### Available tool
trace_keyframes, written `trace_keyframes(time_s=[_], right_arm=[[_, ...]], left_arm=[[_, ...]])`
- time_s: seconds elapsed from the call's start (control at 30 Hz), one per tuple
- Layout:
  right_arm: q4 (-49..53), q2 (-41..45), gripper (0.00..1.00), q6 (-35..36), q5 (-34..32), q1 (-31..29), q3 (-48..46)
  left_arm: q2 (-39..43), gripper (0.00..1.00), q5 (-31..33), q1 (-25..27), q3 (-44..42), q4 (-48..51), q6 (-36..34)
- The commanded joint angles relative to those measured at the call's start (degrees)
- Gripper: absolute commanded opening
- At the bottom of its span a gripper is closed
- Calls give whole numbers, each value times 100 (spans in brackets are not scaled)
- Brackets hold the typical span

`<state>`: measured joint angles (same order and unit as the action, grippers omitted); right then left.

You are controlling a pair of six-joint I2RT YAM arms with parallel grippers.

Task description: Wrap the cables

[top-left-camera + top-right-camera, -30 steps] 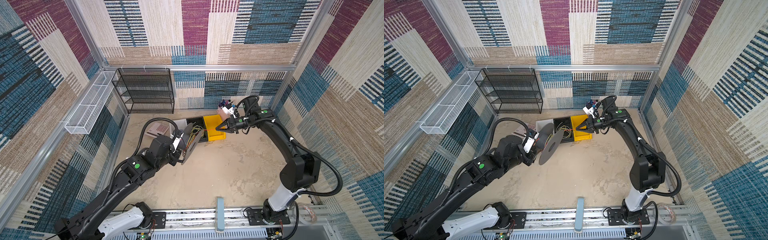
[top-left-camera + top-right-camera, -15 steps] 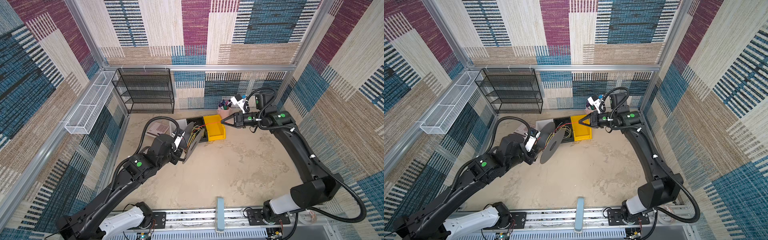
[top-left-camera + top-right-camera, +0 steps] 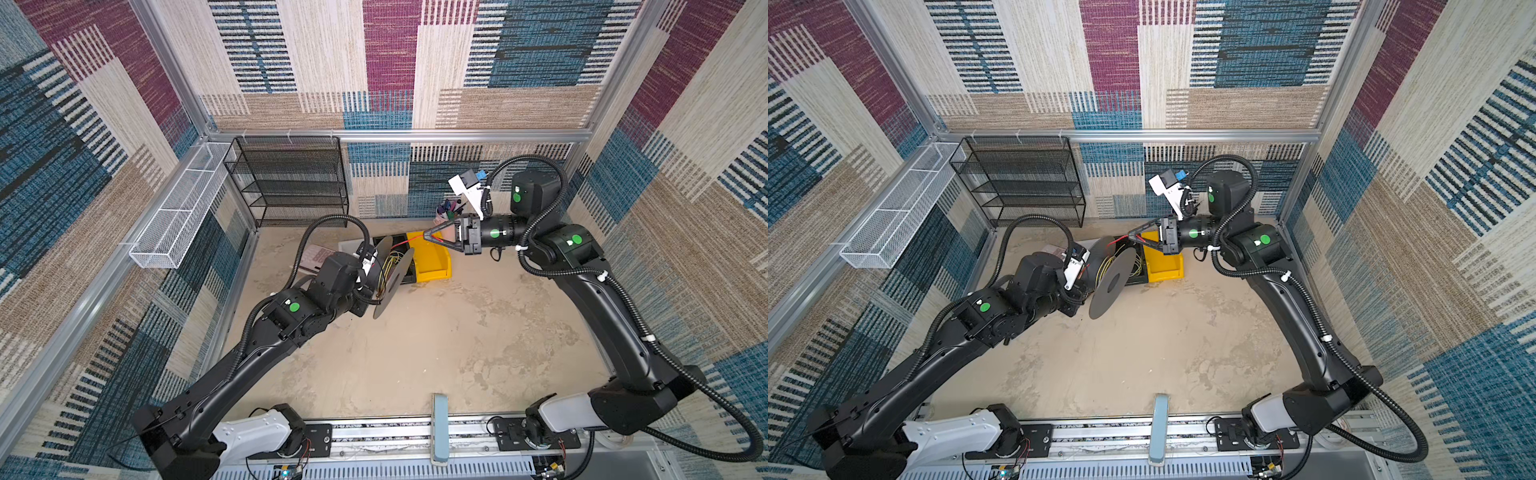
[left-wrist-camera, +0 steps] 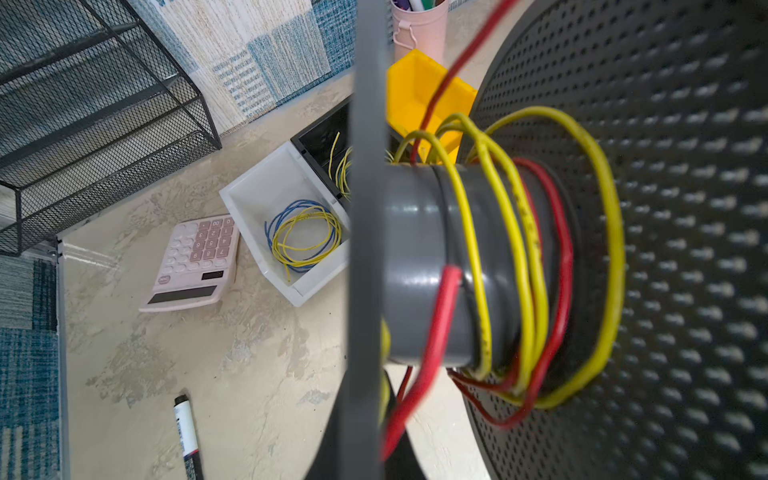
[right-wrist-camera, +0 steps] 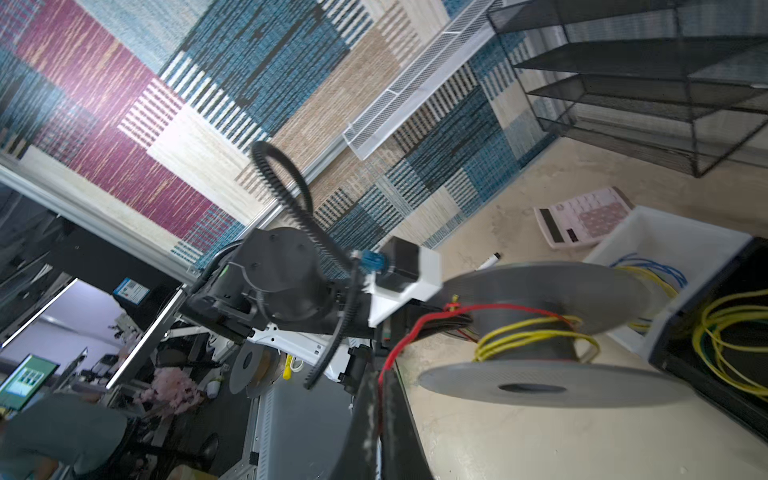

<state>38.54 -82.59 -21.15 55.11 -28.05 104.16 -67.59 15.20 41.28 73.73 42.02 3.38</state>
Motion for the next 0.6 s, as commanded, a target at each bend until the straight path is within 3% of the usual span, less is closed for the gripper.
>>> trace_keyframes(time_s=[0.0, 0.1, 0.37, 0.57], right_arm=[[-338, -26, 0, -95, -211, -460, 212], [-590, 190, 0, -187, -366, -863, -66], [-1484, 1207, 0, -323, -728, -1942, -2074], [-2169, 2255, 0, -515, -1090, -2048, -3726]], left_arm=[[-259, 0, 514, -35, 348, 243, 963], [-522, 0, 420, -243, 671, 333, 1798], [-739, 0, -1758, -1131, 694, -921, 3531], [-496, 0, -2386, -1540, 574, -1591, 4483]])
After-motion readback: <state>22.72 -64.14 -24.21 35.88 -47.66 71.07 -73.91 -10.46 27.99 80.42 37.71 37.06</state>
